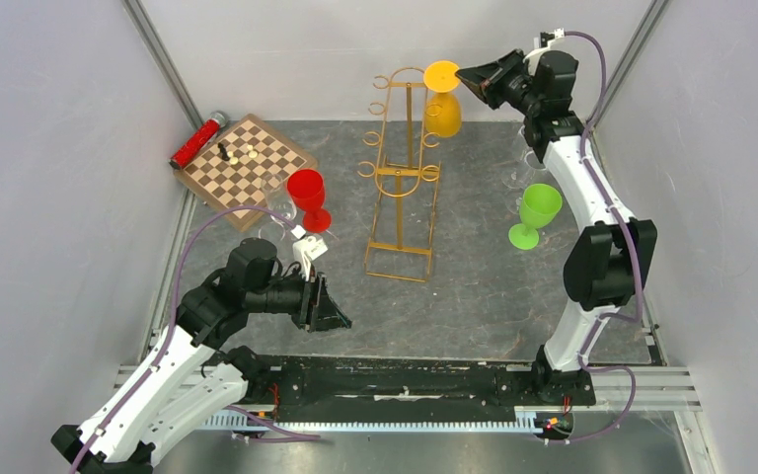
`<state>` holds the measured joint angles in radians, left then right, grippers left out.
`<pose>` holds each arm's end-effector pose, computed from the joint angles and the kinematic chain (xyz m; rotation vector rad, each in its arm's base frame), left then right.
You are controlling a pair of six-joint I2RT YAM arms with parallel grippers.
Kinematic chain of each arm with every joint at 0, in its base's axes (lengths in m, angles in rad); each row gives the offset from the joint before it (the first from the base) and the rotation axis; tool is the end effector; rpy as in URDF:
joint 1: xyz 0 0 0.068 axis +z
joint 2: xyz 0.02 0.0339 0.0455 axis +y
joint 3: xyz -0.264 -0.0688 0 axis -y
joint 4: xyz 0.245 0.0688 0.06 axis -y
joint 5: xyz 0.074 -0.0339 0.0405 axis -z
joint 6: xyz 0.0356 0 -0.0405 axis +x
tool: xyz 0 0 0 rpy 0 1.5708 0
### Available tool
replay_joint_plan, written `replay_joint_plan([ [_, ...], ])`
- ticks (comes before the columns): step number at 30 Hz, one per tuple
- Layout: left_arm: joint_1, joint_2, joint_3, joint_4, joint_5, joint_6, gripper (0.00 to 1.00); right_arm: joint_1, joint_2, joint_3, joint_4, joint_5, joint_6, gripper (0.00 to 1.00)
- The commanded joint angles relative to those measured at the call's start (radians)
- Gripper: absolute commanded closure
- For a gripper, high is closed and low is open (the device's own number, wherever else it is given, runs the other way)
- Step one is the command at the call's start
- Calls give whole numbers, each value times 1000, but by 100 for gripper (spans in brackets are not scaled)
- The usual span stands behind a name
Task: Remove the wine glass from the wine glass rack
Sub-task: Pick up the wine glass from the wine rack.
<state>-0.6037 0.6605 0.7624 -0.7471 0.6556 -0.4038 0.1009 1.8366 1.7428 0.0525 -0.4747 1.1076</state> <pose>0.0954 -0.0921 0.2986 0.6257 2.2783 -1.2547 0.4406 0.0610 0.4007 0.4823 1.7075 1.2863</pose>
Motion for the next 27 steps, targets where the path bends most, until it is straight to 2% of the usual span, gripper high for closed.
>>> replay_joint_plan([
  [1, 1, -3, 9, 18, 3, 2, 51, -9, -66, -7, 69, -14, 11, 100],
  [17, 1, -6, 10, 17, -4, 0, 50, -33, -165, -75, 77, -48, -22, 100],
  [27, 1, -1, 15, 12, 5, 0, 46, -54, -334, -203, 34, -90, -175, 100],
])
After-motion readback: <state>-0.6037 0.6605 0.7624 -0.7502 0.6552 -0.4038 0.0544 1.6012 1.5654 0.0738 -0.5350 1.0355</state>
